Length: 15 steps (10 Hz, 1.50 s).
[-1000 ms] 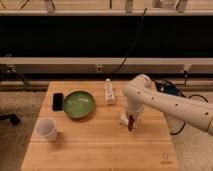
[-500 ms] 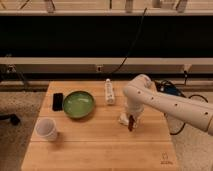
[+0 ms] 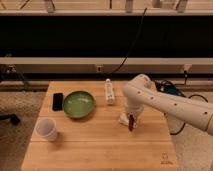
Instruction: Place the pepper on the white sponge
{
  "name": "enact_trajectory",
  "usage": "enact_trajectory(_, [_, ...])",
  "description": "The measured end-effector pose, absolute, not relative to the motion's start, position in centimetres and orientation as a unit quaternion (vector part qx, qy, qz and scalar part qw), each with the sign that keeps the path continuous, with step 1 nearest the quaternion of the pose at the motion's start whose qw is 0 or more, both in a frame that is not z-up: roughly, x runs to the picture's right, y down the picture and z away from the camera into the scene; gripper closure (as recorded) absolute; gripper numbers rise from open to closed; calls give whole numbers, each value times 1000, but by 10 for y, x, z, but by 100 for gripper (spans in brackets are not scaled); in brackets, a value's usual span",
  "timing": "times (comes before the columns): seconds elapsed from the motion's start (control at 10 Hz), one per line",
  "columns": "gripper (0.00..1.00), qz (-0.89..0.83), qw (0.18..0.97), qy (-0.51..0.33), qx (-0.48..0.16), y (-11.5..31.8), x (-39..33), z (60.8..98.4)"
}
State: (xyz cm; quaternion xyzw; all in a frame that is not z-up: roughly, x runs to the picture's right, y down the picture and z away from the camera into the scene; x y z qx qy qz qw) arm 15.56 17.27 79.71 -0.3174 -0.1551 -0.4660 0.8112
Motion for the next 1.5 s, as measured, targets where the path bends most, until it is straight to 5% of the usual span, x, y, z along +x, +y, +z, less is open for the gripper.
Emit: enact_trajectory(1.5, [98,-499,791,-157,-318,172,156,800])
